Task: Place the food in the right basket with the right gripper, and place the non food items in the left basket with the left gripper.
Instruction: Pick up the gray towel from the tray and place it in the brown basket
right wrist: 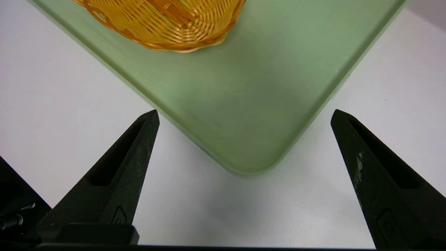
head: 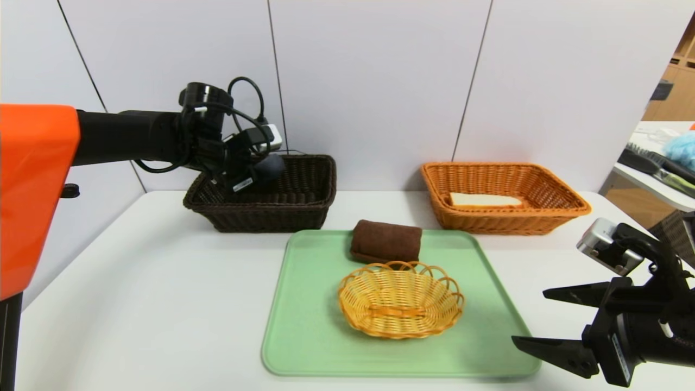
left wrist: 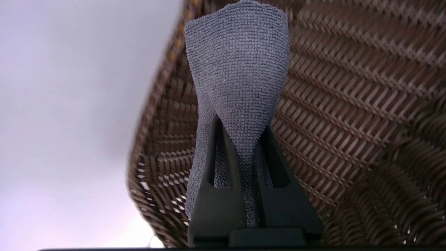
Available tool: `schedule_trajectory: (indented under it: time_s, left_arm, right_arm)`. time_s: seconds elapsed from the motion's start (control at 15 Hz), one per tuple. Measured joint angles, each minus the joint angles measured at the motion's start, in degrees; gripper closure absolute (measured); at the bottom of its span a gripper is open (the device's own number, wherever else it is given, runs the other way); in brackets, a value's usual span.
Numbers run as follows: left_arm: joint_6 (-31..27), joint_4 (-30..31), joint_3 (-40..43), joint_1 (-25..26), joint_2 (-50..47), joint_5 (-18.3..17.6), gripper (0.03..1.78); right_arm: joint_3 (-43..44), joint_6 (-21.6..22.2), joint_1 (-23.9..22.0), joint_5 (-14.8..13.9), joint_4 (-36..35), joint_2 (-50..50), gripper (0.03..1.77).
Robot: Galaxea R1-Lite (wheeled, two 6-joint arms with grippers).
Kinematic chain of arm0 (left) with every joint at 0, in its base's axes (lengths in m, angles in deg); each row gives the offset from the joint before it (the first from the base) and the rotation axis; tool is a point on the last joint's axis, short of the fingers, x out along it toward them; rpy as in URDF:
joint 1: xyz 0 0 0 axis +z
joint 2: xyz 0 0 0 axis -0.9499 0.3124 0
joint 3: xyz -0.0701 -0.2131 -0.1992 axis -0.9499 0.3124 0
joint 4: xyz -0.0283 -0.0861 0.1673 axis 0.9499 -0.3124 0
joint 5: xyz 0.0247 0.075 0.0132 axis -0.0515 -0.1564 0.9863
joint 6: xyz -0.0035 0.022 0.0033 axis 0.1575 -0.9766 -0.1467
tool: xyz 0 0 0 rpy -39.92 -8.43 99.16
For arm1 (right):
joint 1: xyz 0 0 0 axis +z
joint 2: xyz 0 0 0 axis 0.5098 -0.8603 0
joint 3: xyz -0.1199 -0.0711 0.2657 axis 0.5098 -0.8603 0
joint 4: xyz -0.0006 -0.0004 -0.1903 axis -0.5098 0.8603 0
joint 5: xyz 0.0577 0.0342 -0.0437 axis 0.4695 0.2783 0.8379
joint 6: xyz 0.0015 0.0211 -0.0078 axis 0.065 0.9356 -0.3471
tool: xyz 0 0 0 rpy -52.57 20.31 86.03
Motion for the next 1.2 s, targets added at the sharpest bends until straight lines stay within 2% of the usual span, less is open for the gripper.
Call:
schedule_trajectory:
  time_s: [0.87, 0.93, 1.07, 1.2]
  left_arm:
    - [0.4, 0.1, -0.5, 1.0, 1.7, -0.3, 1.68]
    - [0.4, 0.1, -0.5, 1.0, 1.7, -0.3, 1.62]
    - [0.5, 0.0, -0.4, 1.0, 1.7, -0.3, 1.27]
    - [0.5, 0.0, -0.3, 1.0, 1.6, -0.3, 1.01]
  right_arm:
    - [0.4, 0.0, 0.0, 0.0, -0.1, -0.5, 0.10]
    - [0.4, 0.0, 0.0, 0.0, -0.1, -0.5, 0.10]
    - [0.5, 0.0, 0.0, -0.1, -0.1, -0.5, 0.10]
    - [0.5, 0.0, 0.0, -0.1, -0.1, -0.5, 0.10]
